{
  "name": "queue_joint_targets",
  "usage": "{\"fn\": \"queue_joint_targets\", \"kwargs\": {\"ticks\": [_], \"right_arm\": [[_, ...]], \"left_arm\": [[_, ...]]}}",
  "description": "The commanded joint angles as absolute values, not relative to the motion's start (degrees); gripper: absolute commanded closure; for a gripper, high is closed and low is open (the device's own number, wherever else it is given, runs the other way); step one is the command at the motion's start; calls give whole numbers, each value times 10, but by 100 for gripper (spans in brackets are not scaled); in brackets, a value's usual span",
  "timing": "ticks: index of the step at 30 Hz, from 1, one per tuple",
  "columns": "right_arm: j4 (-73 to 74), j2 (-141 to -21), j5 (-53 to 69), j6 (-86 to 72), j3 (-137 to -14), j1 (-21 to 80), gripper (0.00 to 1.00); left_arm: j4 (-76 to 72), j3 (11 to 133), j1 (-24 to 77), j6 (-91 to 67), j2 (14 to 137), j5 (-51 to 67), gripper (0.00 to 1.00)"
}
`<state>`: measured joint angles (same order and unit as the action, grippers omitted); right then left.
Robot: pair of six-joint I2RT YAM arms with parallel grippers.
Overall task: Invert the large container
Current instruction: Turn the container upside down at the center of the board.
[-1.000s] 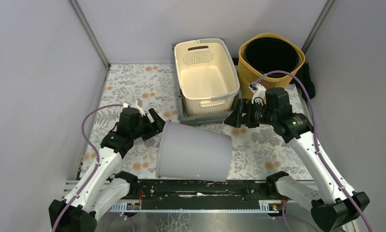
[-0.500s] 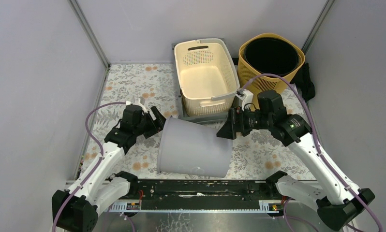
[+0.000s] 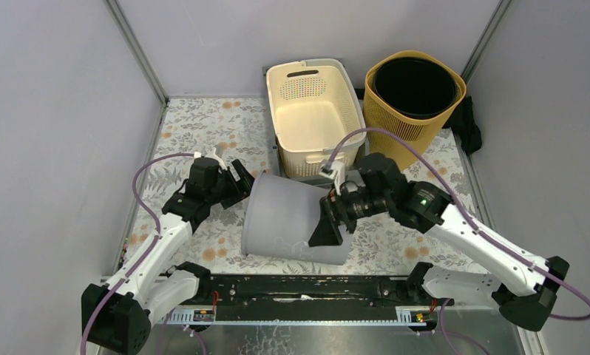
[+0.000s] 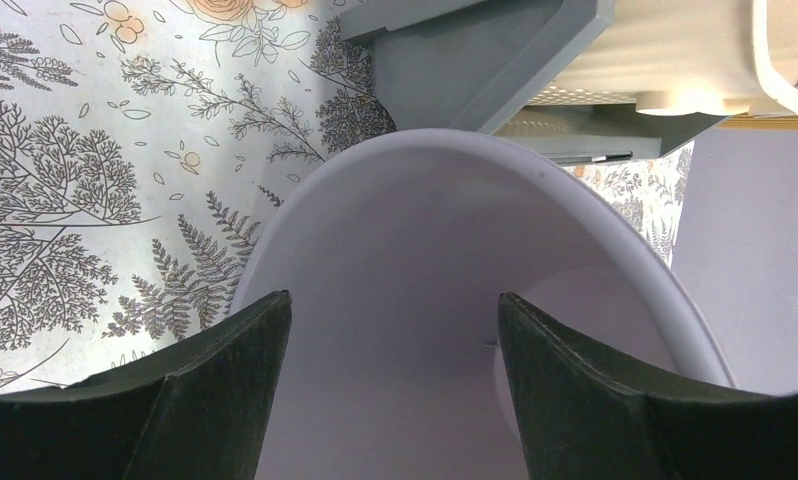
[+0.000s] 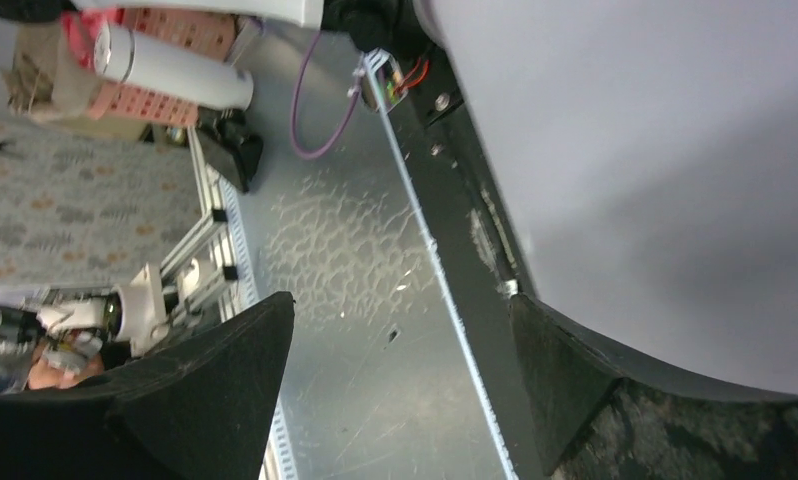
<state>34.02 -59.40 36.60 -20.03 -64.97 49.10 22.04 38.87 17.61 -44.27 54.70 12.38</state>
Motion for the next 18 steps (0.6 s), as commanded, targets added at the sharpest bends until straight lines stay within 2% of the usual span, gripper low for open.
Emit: {"fn": "queue_joint_targets", "kwargs": {"ticks": [1,5,10,12,15,18], "right_arm": [[288,-616,355,-225,-626,561,15],[275,-634,322,-232,-620,604,14],[278,-651,265,-230,-608,608,13],[280,-659,245,-230,-606,608,13],[283,-671,226,-229,-608,608,13],[284,-678,207,-230,-608,608,12]], "left_arm": [[187,411,178,-437,550,110,19],[189,412,178,-434,550,105,19],[204,422,178,-425,548,99,17],[218,433,178,-420,542,92,13],[247,451,179,-413,531,79,1],[280,473,178,-403,520,65,0]]}}
